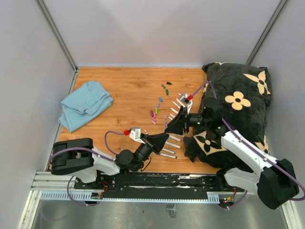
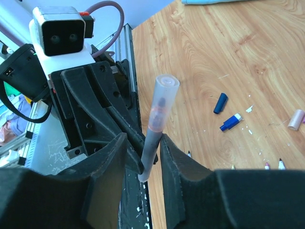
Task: Open the pen caps
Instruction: Pick up the pen from the center of the board.
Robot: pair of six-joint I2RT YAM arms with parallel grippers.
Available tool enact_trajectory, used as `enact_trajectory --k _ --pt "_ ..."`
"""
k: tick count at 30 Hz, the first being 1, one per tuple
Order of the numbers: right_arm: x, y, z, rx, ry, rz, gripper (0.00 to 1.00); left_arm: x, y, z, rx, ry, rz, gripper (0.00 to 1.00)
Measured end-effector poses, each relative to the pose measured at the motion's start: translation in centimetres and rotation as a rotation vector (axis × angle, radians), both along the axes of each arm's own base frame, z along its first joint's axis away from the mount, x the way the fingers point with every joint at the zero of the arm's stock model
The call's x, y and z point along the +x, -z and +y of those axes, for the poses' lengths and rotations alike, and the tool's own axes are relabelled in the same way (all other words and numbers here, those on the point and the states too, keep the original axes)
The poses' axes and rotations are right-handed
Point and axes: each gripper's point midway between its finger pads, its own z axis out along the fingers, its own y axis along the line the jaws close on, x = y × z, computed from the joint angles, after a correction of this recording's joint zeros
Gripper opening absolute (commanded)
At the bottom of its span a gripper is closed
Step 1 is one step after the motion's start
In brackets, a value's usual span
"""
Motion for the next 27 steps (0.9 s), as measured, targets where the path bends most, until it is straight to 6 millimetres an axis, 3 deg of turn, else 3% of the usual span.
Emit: enact_trajectory --k 4,8,11,12,15,18,21,23,27 --pt "0.2 0.3 0.1 -0.006 0.004 0.015 0.19 0.0 0.0 -0.1 0.003 0.000 0.000 0.00" --pt "0.3 0.6 0.1 -0.011 0.008 0.022 0.14 -0.1 0.1 -0.1 0.004 0.000 0.001 0.00" --pt "0.3 0.6 0.1 -0.012 0.007 0.022 0.03 -0.1 0.0 -0.3 0.009 -0.001 -0.002 0.01" --pt "0.3 0.6 0.1 -0.012 0.007 0.020 0.01 0.0 0.0 -0.4 0.012 -0.001 -0.003 0.05" --pt "0.3 0.6 0.1 -0.015 0.003 0.008 0.01 -0.1 0.1 -0.5 0.026 0.006 -0.011 0.34" --pt "0.1 0.8 0.0 -0.023 -0.009 0.007 0.01 -0.5 0.0 -0.9 0.035 0.034 -0.028 0.56" --pt "-0.1 1.2 -0.1 -0.038 -0.021 0.002 0.01 -1.3 -0.2 -1.3 0.044 0.087 -0.063 0.74" --pt "-0.2 1.2 -0.2 -0.052 -0.032 -0.015 0.01 -2.1 0.7 -1.1 0.082 0.130 -0.083 0.80" --pt "-0.2 0.9 -0.6 -0.083 -0.054 -0.104 0.01 -3.1 3.8 0.9 0.179 0.168 -0.086 0.80"
